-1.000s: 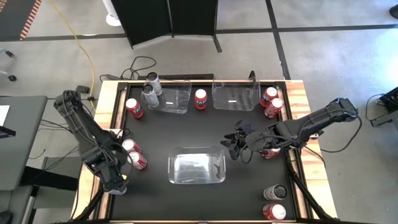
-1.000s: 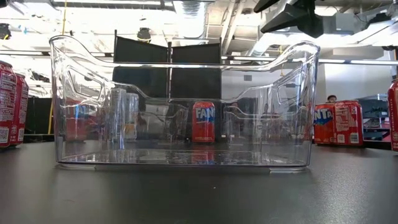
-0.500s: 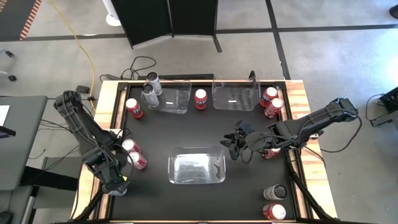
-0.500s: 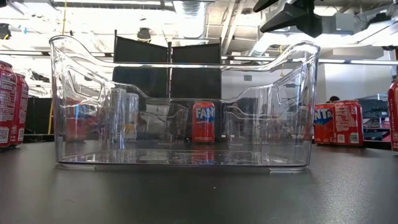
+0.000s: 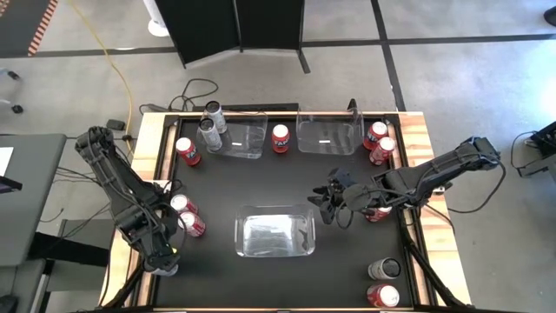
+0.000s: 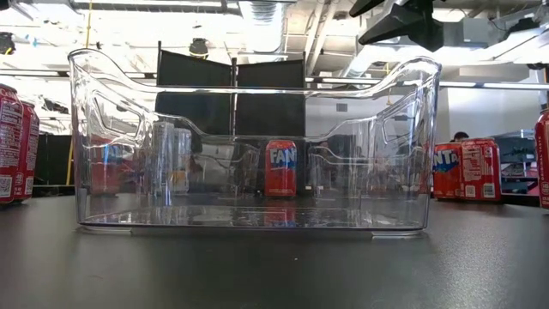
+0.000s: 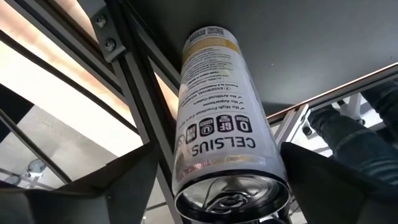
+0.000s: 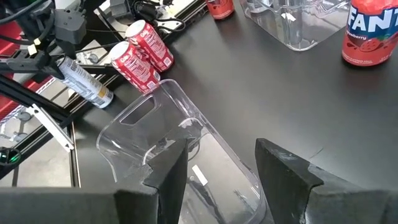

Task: Sort soda cans
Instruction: Put the left white-yellow soda can into the top left transparent bin

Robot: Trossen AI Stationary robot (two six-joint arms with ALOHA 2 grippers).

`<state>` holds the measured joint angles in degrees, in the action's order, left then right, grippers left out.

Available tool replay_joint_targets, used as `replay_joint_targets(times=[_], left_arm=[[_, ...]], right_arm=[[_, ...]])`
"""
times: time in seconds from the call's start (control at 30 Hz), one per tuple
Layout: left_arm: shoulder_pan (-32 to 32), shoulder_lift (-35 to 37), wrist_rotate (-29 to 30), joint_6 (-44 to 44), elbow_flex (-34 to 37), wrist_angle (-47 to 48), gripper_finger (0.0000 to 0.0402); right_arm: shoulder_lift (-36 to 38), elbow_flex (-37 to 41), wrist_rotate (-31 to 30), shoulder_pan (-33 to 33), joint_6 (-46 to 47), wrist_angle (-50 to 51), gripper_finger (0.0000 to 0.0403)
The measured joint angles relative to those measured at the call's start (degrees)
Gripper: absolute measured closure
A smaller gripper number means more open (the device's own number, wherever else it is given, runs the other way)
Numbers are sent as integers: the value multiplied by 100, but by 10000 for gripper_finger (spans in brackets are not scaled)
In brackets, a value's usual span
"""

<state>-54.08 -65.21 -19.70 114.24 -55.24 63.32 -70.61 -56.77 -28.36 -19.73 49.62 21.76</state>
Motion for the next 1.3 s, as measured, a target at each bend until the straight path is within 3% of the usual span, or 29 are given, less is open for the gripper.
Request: replay_joint_targets(times=[0.8,0.9,1.07,1.3], left_arm=[[0,-165,-247,7,40,-161,71],[0,-231,-258,35,125,-309,86],[62,-219,-262,269,113,-271,147],[248,-221,-251,286,-434,-239,151]], right_arm=[[0,-2,-22,37,-65,-8,198],[0,-2,-22,24,-65,-4,198],[0,-2,-22,22,-65,-2,198],[0,-2,-17,33,-79,0,198]])
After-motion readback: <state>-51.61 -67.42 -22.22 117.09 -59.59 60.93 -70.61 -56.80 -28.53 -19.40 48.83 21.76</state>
